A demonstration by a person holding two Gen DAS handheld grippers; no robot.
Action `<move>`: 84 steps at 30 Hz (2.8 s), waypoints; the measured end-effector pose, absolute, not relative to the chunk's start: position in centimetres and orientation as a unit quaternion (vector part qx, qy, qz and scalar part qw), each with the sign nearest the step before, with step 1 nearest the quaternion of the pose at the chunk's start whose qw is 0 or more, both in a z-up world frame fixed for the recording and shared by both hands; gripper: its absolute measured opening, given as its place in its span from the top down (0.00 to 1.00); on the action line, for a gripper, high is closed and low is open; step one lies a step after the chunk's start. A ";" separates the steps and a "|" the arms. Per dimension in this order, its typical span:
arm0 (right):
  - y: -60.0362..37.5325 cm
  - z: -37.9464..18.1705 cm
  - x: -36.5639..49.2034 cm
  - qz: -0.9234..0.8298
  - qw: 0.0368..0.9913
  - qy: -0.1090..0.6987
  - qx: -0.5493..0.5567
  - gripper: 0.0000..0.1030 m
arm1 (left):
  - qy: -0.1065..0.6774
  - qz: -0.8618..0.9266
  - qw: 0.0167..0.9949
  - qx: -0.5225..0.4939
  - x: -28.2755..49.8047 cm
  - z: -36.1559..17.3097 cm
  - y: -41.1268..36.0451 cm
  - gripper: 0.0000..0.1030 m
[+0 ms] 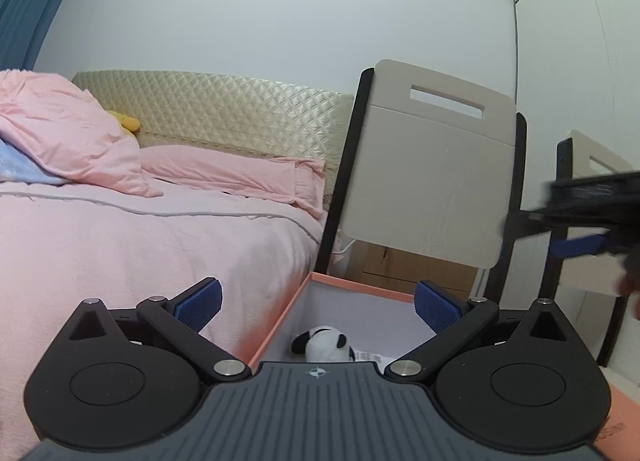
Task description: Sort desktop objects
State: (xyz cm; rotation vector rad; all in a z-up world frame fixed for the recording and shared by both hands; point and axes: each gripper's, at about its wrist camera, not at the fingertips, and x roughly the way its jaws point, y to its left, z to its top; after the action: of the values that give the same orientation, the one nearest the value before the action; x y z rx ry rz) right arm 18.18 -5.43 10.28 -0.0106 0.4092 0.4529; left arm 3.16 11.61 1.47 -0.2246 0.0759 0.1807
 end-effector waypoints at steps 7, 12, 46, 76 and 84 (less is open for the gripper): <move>-12.0 10.0 9.5 0.165 0.972 0.165 -0.008 0.00 | 0.044 0.067 0.990 -0.116 2.9 1.7 10.2 0.00; -15.1 7.6 6.7 0.150 0.977 0.153 0.009 0.00 | 0.043 0.062 0.991 -0.114 2.7 1.7 9.0 0.00; -20.2 -0.3 6.2 0.130 0.987 0.073 0.052 0.00 | 0.054 0.062 0.996 -0.026 3.0 -0.7 5.2 0.00; -23.1 0.1 0.8 0.138 0.987 0.047 0.068 0.00 | 0.080 0.024 0.996 -0.016 -5.3 0.6 -0.8 0.00; -23.7 -0.1 -0.9 0.125 0.989 0.036 0.072 0.00 | 0.097 0.010 0.995 -0.032 -5.8 0.4 -0.3 0.00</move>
State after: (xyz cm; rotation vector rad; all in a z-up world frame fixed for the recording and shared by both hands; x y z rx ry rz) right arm -0.93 -23.66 -0.11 0.1436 0.0729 0.2513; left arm -5.84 -0.26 0.43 -0.0642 0.1936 0.0204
